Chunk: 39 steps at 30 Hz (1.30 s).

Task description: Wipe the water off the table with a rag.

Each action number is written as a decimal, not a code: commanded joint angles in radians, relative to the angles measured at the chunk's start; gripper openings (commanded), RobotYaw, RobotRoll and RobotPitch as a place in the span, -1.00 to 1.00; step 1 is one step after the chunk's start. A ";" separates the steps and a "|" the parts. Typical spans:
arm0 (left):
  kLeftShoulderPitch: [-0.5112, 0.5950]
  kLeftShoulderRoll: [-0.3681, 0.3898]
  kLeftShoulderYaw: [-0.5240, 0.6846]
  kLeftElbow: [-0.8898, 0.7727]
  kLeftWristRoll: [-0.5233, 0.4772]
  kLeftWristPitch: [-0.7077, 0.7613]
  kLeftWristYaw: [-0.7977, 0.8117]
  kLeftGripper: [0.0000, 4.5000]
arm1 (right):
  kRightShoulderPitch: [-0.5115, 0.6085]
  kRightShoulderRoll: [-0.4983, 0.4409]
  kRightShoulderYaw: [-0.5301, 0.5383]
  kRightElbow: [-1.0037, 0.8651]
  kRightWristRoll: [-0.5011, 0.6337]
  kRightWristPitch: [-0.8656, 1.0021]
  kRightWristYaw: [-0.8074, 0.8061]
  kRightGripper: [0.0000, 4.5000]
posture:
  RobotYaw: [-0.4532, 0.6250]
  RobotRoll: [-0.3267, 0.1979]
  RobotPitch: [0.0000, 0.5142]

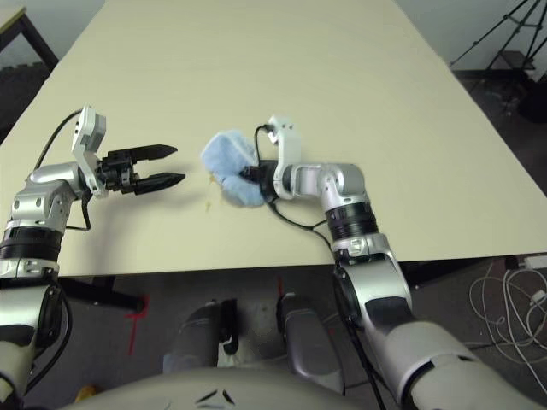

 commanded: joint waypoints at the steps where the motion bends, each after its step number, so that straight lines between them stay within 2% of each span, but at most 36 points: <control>1: -0.006 0.004 0.009 0.018 0.003 -0.012 0.000 1.00 | -0.012 -0.044 -0.045 0.083 -0.040 -0.062 -0.049 -0.99 | -0.57 0.25 -0.47; 4: -0.014 0.002 0.007 0.029 0.006 -0.017 0.000 1.00 | -0.016 -0.044 -0.053 0.091 -0.033 -0.057 -0.045 -0.99 | -0.58 0.25 -0.46; 7: -0.022 0.000 0.005 0.041 0.010 -0.024 -0.002 1.00 | 0.008 -0.012 -0.037 0.026 -0.002 0.024 -0.020 -0.99 | -0.59 0.25 -0.46; 11: -0.034 -0.003 0.001 0.060 0.014 -0.034 -0.005 1.00 | 0.098 0.042 0.055 -0.178 0.063 0.228 0.062 -0.99 | -0.60 0.25 -0.44; 14: -0.041 -0.004 -0.001 0.070 0.017 -0.038 -0.006 1.00 | 0.171 0.041 0.157 -0.329 0.096 0.333 0.127 -0.99 | -0.61 0.25 -0.44; 19: -0.051 -0.006 -0.004 0.082 0.020 -0.042 -0.009 1.00 | 0.242 -0.028 0.328 -0.479 0.111 0.384 0.246 -0.99 | -0.60 0.25 -0.44; 32: -0.050 -0.009 0.001 0.083 0.018 -0.051 -0.002 1.00 | 0.219 -0.227 0.528 -0.620 0.177 0.405 0.545 -0.99 | -0.59 0.25 -0.47; 35: -0.050 -0.011 0.002 0.084 0.018 -0.054 0.000 1.00 | 0.211 -0.211 0.507 -0.583 0.145 0.377 0.513 -0.99 | -0.59 0.25 -0.48; 39: -0.053 -0.016 0.000 0.095 0.020 -0.062 0.001 1.00 | 0.174 -0.111 0.358 -0.399 0.053 0.274 0.321 -0.99 | -0.60 0.25 -0.48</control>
